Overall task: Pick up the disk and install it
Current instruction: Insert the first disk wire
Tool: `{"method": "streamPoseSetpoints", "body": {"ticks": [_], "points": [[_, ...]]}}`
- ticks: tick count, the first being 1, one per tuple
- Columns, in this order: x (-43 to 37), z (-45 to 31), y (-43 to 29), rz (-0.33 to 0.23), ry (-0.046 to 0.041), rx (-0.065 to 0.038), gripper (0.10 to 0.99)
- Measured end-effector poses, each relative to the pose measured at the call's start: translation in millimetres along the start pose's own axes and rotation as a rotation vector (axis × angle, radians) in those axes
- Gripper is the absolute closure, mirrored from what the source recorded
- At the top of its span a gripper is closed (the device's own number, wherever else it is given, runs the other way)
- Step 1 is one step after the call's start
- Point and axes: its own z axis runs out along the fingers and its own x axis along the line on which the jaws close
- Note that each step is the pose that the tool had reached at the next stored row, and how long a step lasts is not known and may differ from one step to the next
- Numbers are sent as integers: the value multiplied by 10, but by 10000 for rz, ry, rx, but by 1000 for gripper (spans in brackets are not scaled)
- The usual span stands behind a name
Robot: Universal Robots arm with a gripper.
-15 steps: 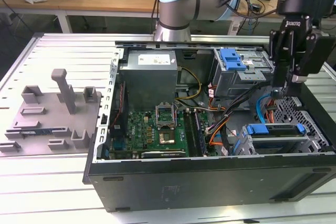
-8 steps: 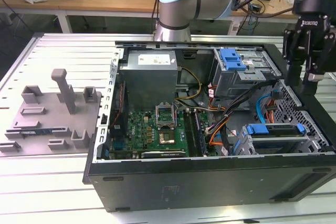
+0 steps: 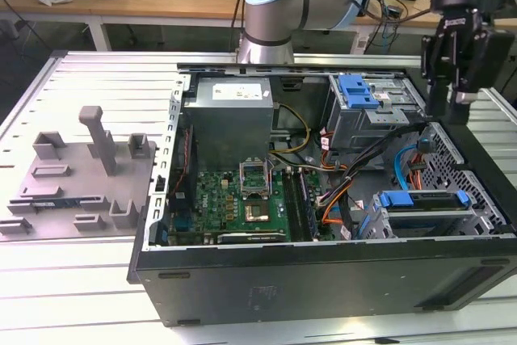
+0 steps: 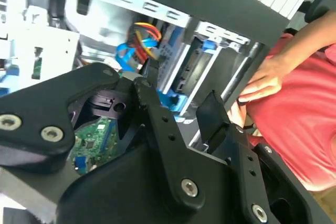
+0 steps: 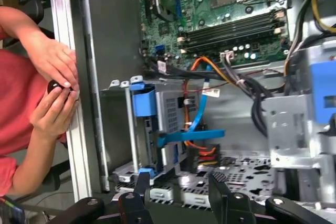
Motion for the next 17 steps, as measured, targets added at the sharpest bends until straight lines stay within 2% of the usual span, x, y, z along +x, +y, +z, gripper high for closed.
{"method": "streamPoseSetpoints", "body": {"ticks": [4, 10, 12, 13, 14, 16, 17], "points": [[-56, 48, 44, 1, 71, 7, 522], [-115, 155, 62, 2, 154, 17, 522], [-140, 205, 78, 6, 189, 19, 537], [-150, 223, 82, 8, 205, 19, 612], [-159, 237, 84, 9, 219, 21, 612], [-175, 267, 86, 10, 259, 25, 612], [-189, 292, 89, 16, 331, 30, 612]]}}
